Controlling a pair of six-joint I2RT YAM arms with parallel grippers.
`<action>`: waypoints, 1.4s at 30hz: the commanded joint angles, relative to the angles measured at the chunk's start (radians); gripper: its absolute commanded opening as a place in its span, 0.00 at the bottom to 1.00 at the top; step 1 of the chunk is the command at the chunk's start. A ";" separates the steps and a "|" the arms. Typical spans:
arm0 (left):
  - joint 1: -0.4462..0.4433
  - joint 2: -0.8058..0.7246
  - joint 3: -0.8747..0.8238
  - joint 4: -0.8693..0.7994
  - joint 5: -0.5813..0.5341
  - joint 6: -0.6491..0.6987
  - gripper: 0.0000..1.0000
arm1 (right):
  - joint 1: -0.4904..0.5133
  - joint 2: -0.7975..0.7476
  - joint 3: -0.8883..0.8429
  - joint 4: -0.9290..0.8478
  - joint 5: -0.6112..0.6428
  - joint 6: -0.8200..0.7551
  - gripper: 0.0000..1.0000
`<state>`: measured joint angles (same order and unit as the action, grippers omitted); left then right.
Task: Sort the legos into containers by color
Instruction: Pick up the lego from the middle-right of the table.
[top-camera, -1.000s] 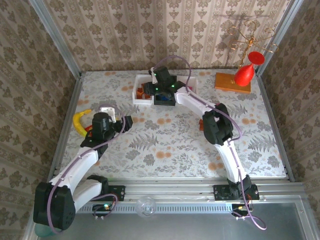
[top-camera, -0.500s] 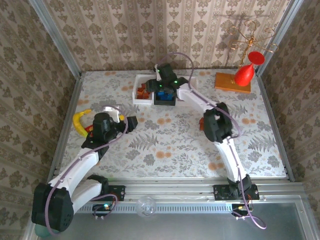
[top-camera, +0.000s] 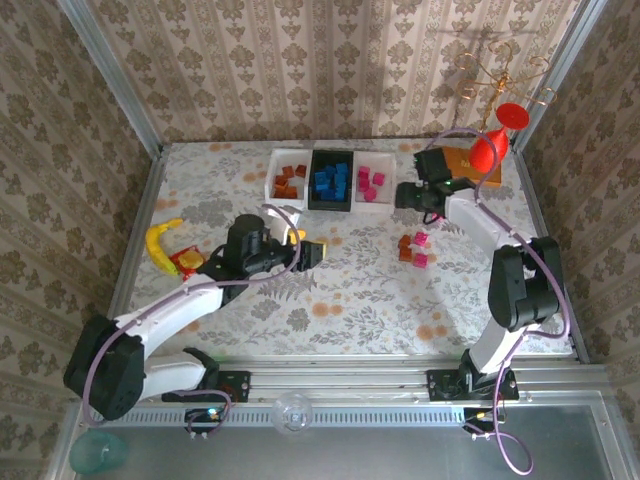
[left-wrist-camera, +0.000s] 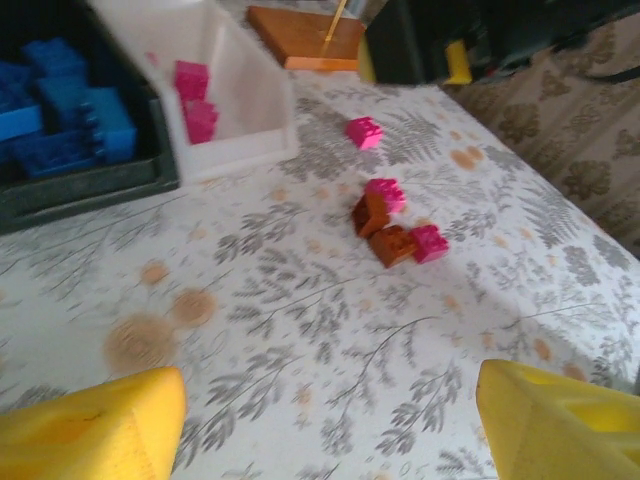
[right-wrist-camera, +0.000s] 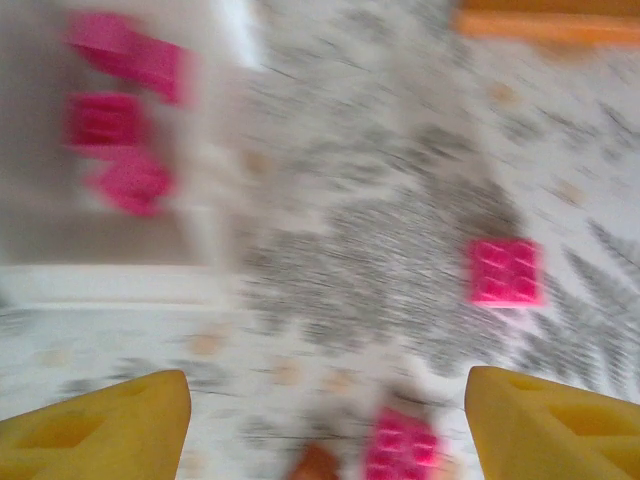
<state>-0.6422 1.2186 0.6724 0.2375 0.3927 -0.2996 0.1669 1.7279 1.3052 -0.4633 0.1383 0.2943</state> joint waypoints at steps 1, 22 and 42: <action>-0.043 0.059 0.076 -0.013 -0.005 0.016 0.77 | -0.042 0.076 0.033 -0.068 0.051 -0.003 0.75; -0.111 0.146 0.113 0.002 -0.049 0.057 0.77 | -0.159 0.466 0.356 -0.272 -0.053 -0.087 0.58; 0.015 0.039 -0.012 0.058 -0.124 -0.011 0.78 | 0.064 0.243 0.331 0.004 -0.165 -0.027 0.36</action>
<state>-0.6407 1.2896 0.6743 0.2546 0.2794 -0.2813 0.2031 1.9182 1.5791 -0.4831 -0.0132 0.2424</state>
